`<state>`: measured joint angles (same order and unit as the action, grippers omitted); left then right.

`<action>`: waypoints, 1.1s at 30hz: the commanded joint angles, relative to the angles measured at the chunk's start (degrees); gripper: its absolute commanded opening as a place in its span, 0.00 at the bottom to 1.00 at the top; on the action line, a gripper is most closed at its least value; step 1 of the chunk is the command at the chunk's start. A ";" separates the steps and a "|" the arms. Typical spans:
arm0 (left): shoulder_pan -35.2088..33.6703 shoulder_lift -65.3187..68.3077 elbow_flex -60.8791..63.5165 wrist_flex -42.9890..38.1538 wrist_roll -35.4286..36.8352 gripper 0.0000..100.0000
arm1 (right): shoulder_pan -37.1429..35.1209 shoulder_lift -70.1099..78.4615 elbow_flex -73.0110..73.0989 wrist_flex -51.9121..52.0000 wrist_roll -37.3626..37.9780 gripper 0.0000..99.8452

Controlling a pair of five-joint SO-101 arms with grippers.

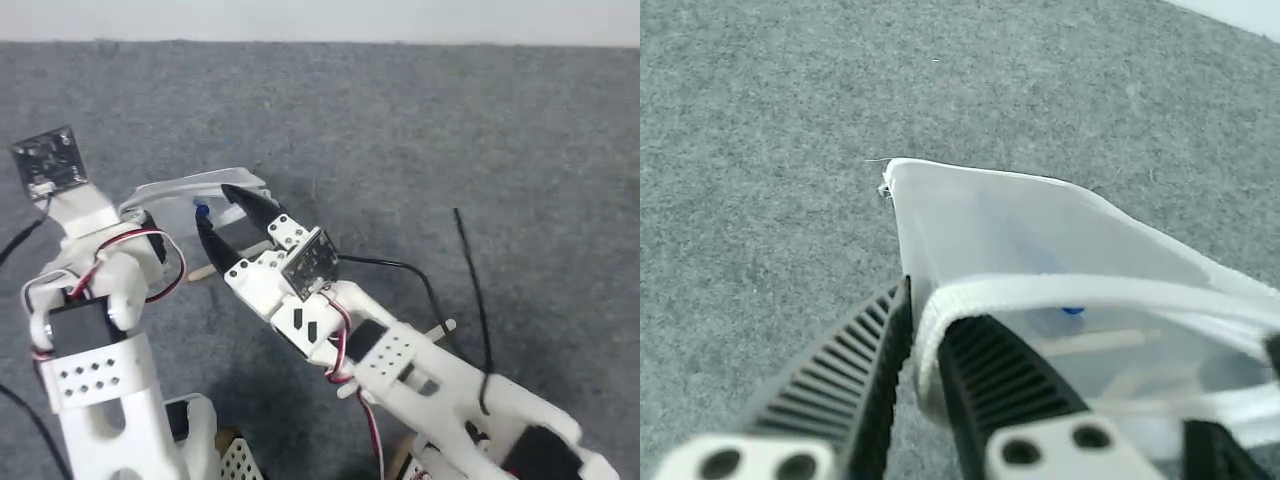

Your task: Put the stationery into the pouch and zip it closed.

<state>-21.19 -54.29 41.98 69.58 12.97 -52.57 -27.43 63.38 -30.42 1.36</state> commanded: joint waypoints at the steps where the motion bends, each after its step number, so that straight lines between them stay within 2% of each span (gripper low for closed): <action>1: -0.09 -0.18 -1.71 -2.11 0.70 0.01 | -0.13 -10.51 -1.85 12.70 0.35 0.15; 6: -1.41 -0.26 -1.71 -2.11 0.70 0.01 | 1.98 -20.35 -5.19 29.76 0.26 0.15; 19: -2.29 -0.26 -0.57 -3.08 0.70 0.01 | 7.78 -34.33 -9.14 61.67 -5.10 0.15; 27: -2.29 -0.26 -0.57 -3.25 0.70 0.01 | 9.19 -36.79 -12.22 83.82 -8.79 0.15; 31: -2.29 -0.26 -0.57 -3.25 0.70 0.01 | 9.19 -36.79 -12.31 92.62 -8.18 0.15; 33: -2.29 -0.26 -0.57 -3.25 0.70 0.01 | 9.19 -36.79 -12.31 96.22 -5.45 0.15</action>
<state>-23.21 -54.29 41.98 68.53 12.97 -44.04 -62.15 55.12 60.92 -6.55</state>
